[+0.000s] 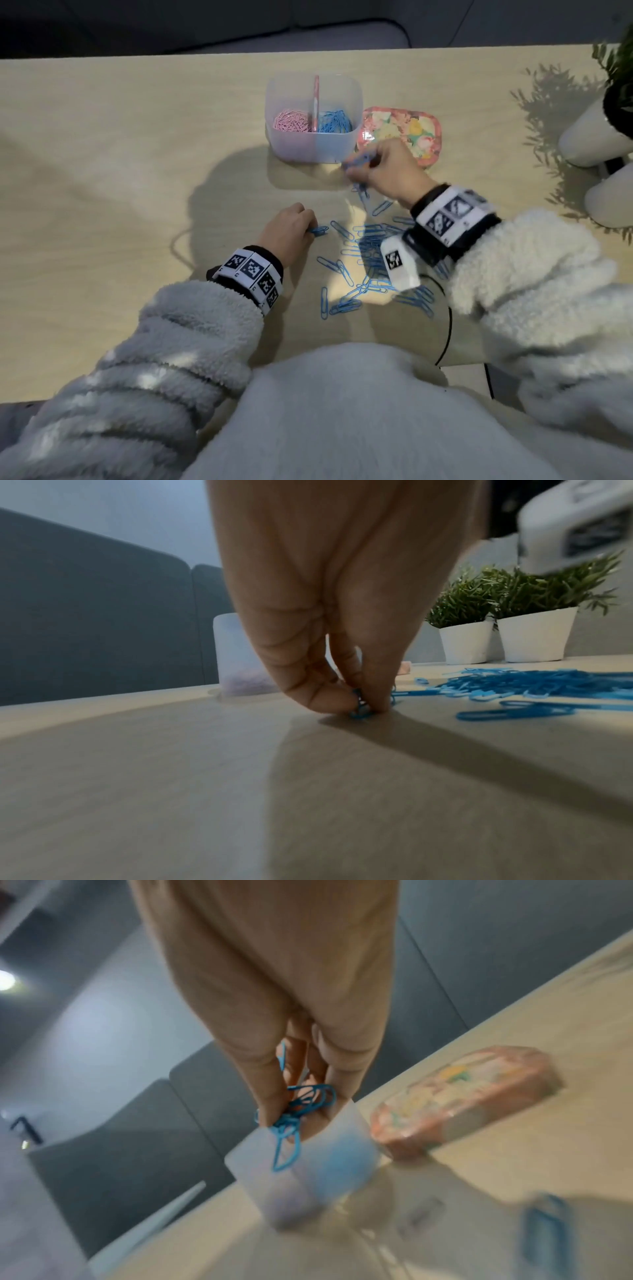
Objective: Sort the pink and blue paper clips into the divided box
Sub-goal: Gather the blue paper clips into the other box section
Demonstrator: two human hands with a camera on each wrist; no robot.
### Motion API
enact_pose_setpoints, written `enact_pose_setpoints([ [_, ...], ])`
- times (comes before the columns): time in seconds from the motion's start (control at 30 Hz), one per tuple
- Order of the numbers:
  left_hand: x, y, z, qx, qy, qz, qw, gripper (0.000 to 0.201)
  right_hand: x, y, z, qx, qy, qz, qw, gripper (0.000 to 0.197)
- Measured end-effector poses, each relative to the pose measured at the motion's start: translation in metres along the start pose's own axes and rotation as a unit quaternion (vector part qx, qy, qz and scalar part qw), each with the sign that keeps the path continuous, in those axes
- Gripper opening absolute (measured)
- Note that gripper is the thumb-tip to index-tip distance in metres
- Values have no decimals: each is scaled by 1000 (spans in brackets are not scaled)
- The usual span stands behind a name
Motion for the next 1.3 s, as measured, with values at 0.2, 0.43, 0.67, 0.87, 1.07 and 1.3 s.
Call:
enact_pose_setpoints([
  [0.2,6,-1,3,-14,73,-10,997,21,-36,70,-47,21,81,63,995,8],
  [0.43,-13,0,5,-3,13,18,1000,16,-29,119,-40,86,-67,64,992,28],
  [0.67,-107,41,36,46,-12,190,981,24,-52,62,-29,4,32,123,992,26],
  [0.87,-130,86,44,12,38,161,986,29,-75,-16,33,24,26,120,992,16],
  [1.07,-113,59,62,115,18,215,970,20,-114,-99,126,176,-81,227,954,14],
  [1.3,10,66,85,128,108,-50,985,56,-99,-84,150,166,-175,230,943,28],
])
Point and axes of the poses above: each hand's wrist, its own y-axis towards the middle knuckle, its own x-axis out of the palm, z = x × y, the point moved 6 cm from there along y, towards the middle knuckle, and after that the axes turned 10 degrees about -z, right-handed, at the moved point
